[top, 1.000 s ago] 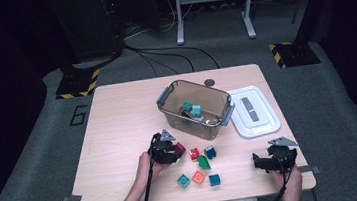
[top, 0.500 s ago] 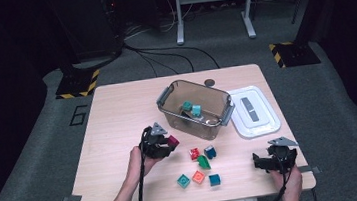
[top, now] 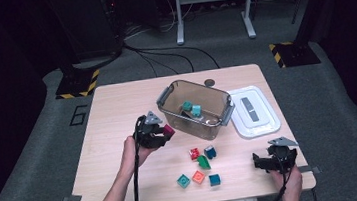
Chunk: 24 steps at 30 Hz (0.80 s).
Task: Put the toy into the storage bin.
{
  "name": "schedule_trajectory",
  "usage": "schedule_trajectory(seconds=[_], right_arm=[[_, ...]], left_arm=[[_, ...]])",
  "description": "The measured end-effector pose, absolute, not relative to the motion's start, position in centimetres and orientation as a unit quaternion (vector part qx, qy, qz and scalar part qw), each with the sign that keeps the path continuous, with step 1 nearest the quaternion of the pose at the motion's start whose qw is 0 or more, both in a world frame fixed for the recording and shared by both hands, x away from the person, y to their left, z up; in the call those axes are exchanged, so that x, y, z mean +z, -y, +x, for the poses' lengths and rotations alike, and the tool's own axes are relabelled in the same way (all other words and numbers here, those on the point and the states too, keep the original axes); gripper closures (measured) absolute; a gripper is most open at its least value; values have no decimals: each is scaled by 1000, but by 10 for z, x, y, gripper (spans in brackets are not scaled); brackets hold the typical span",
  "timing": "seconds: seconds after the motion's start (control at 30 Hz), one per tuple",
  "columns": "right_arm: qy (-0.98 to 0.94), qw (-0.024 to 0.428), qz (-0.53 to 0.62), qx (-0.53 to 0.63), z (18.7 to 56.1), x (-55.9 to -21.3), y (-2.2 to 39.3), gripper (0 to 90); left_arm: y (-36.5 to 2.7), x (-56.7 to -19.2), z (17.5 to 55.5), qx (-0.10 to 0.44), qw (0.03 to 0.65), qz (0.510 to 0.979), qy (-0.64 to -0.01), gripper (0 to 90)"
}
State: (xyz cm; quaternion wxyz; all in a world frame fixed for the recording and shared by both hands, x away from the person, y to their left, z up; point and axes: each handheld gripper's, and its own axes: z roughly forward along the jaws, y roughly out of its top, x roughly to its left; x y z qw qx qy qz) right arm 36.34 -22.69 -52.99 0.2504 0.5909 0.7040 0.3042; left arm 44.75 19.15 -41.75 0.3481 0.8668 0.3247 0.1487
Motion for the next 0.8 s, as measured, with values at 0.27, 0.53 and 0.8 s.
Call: schedule_trajectory(seconds=[0.27, 0.53, 0.8], right_arm=[[-704, 250, 591, 304, 363, -530, 227, 15], [-704, 251, 591, 304, 363, -530, 227, 15], [-705, 250, 590, 304, 364, -530, 227, 14]], left_arm=[[-191, -399, 453, 157, 348, 867, -321, 587], [-190, -387, 460, 159, 346, 865, -327, 587], [-189, -372, 468, 161, 352, 861, -329, 587]])
